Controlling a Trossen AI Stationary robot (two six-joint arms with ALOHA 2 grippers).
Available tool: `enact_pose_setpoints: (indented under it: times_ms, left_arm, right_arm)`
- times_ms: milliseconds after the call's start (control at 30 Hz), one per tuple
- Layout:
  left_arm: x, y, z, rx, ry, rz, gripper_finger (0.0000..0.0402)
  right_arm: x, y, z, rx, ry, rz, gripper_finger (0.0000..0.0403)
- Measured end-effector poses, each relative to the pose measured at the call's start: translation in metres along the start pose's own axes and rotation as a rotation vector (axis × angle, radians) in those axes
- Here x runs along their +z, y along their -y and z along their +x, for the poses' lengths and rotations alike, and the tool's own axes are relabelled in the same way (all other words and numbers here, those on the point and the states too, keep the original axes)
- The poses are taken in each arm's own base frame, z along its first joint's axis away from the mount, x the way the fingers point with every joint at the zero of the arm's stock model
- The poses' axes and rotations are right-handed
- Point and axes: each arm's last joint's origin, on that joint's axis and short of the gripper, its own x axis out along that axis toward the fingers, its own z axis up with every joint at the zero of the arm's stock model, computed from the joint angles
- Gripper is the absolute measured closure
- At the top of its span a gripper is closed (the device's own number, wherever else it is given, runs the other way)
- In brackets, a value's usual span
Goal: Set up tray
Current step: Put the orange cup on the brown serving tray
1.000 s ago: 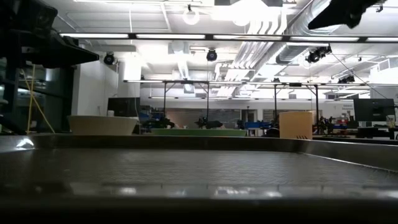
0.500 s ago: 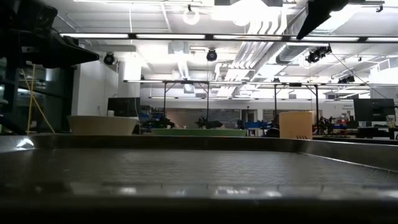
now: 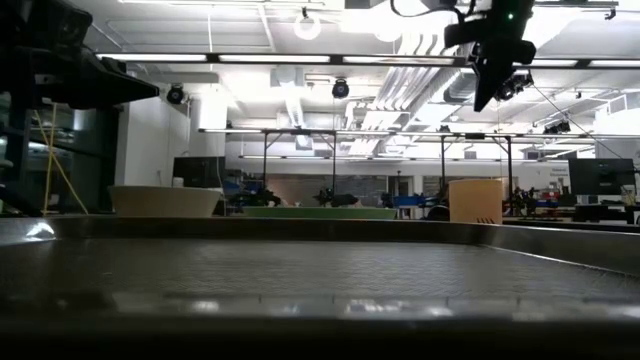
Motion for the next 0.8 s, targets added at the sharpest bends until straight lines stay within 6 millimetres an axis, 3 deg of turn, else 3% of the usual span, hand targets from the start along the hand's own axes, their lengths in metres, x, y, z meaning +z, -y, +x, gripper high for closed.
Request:
enact_pose_setpoints:
  times_ms: [433, 800]
  left_arm:
    - [0.000, 0.000, 0.000, 0.000, 0.001, 0.000, 0.0328]
    - [0.000, 0.000, 0.000, 0.000, 0.002, 0.000, 0.0328]
  right_arm:
    - [-0.010, 0.037, 0.014, 0.147, -0.019, 0.075, 0.0402]
    - [-0.002, 0.042, 0.034, 0.250, -0.046, 0.090, 0.0397]
